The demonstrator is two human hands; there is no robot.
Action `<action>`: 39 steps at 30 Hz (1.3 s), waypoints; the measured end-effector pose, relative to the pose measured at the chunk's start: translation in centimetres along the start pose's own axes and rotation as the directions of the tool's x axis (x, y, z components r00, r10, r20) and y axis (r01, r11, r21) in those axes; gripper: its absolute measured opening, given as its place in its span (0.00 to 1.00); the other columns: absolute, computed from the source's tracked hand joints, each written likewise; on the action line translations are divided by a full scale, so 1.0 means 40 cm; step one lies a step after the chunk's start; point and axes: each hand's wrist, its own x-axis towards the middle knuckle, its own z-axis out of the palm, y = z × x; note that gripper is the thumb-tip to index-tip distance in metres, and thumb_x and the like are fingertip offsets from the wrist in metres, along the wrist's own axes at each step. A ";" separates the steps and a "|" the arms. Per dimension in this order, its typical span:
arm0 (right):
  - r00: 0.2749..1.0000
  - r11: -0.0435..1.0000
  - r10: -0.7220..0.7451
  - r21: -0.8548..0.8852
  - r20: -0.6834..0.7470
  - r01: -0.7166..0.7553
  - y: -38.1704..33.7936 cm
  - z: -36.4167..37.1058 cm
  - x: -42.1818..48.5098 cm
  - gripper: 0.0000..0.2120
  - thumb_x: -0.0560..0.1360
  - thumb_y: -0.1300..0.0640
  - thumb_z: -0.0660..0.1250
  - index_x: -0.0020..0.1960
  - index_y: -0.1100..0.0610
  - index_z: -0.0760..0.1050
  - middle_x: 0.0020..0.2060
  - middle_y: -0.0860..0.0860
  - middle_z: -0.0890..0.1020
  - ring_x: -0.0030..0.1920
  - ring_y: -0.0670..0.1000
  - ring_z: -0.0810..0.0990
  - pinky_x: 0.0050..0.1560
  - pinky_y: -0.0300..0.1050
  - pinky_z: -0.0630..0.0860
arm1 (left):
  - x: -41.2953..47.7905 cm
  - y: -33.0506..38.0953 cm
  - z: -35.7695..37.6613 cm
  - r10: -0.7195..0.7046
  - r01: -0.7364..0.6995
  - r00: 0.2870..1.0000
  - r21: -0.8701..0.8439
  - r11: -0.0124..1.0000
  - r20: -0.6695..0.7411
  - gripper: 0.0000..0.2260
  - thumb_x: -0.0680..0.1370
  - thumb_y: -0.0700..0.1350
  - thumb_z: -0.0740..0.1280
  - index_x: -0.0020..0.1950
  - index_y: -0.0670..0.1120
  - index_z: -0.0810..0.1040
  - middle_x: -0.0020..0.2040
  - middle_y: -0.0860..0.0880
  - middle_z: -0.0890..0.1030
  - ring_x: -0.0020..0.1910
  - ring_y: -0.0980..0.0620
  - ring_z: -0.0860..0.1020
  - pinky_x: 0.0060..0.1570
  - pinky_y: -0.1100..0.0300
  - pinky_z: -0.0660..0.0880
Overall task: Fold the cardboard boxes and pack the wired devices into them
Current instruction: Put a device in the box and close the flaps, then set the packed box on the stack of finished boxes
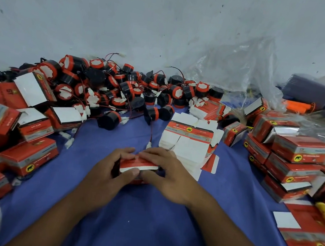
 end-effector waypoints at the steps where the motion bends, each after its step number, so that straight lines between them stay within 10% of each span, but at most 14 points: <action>1: 1.000 1.000 -0.008 -0.009 0.030 0.008 0.001 -0.004 -0.007 0.23 0.78 0.42 0.65 0.71 0.47 0.74 0.62 0.30 0.70 0.66 0.40 0.67 0.65 0.30 0.65 | 0.001 0.000 -0.001 -0.005 0.005 1.000 0.006 1.000 -0.003 0.16 0.75 0.53 0.73 0.61 0.55 0.77 0.65 0.66 0.75 0.64 0.63 0.75 0.59 0.62 0.76; 11: 0.992 0.991 -0.081 0.095 -0.095 0.090 0.013 0.001 -0.002 0.15 0.80 0.54 0.69 0.66 0.53 0.80 0.60 0.45 0.80 0.62 0.42 0.77 0.63 0.39 0.75 | 0.000 0.004 -0.002 0.036 -0.039 0.998 -0.057 0.998 -0.048 0.15 0.75 0.46 0.68 0.61 0.51 0.80 0.59 0.59 0.82 0.60 0.58 0.79 0.55 0.65 0.77; 18: 0.996 0.996 -0.091 0.003 0.025 0.091 0.019 0.001 -0.006 0.20 0.81 0.55 0.62 0.73 0.49 0.73 0.74 0.47 0.70 0.73 0.43 0.67 0.70 0.39 0.69 | -0.017 -0.012 -0.027 0.304 -0.317 0.946 0.532 0.785 0.114 0.22 0.80 0.53 0.64 0.72 0.46 0.72 0.75 0.55 0.67 0.74 0.59 0.65 0.71 0.66 0.63; 23: 0.989 0.987 -0.098 -0.120 0.110 0.111 0.025 0.002 -0.008 0.22 0.84 0.49 0.62 0.77 0.49 0.68 0.80 0.50 0.61 0.78 0.49 0.61 0.76 0.51 0.64 | -0.022 -0.016 -0.022 0.330 -0.361 0.929 0.612 0.703 0.168 0.26 0.80 0.58 0.60 0.73 0.44 0.72 0.75 0.51 0.67 0.75 0.53 0.64 0.73 0.61 0.60; 27: 0.978 0.944 -0.107 -0.291 0.182 0.157 0.034 0.024 -0.024 0.30 0.83 0.46 0.61 0.81 0.42 0.52 0.82 0.50 0.49 0.79 0.57 0.58 0.77 0.54 0.60 | -0.023 -0.017 -0.019 0.240 -0.245 0.968 0.472 0.847 0.072 0.26 0.80 0.52 0.65 0.76 0.50 0.64 0.74 0.61 0.65 0.73 0.66 0.63 0.72 0.66 0.63; 30: 0.988 0.950 -0.140 -0.273 0.072 0.155 0.011 0.028 -0.027 0.24 0.83 0.49 0.62 0.78 0.47 0.65 0.76 0.55 0.64 0.70 0.58 0.68 0.71 0.54 0.67 | -0.021 -0.001 -0.018 0.096 -0.081 0.994 0.256 0.963 -0.046 0.31 0.76 0.51 0.65 0.78 0.51 0.60 0.73 0.63 0.65 0.69 0.72 0.66 0.61 0.72 0.70; 34: 0.964 0.995 -0.082 -0.080 -0.251 0.064 -0.046 -0.032 -0.006 0.21 0.77 0.44 0.71 0.68 0.51 0.79 0.58 0.50 0.76 0.56 0.46 0.75 0.58 0.45 0.74 | -0.014 0.002 -0.040 -0.038 0.071 0.972 0.133 0.989 -0.234 0.23 0.75 0.53 0.63 0.70 0.52 0.69 0.67 0.52 0.75 0.61 0.56 0.78 0.57 0.65 0.75; 39: 0.717 0.843 -0.074 -0.427 -0.693 -0.326 -0.030 -0.361 0.008 0.20 0.78 0.41 0.69 0.62 0.53 0.79 0.54 0.57 0.80 0.54 0.57 0.77 0.56 0.49 0.73 | -0.016 -0.004 -0.034 0.024 0.029 0.985 0.300 0.954 -0.169 0.09 0.80 0.42 0.67 0.55 0.56 0.78 0.55 0.57 0.80 0.53 0.69 0.77 0.46 0.78 0.71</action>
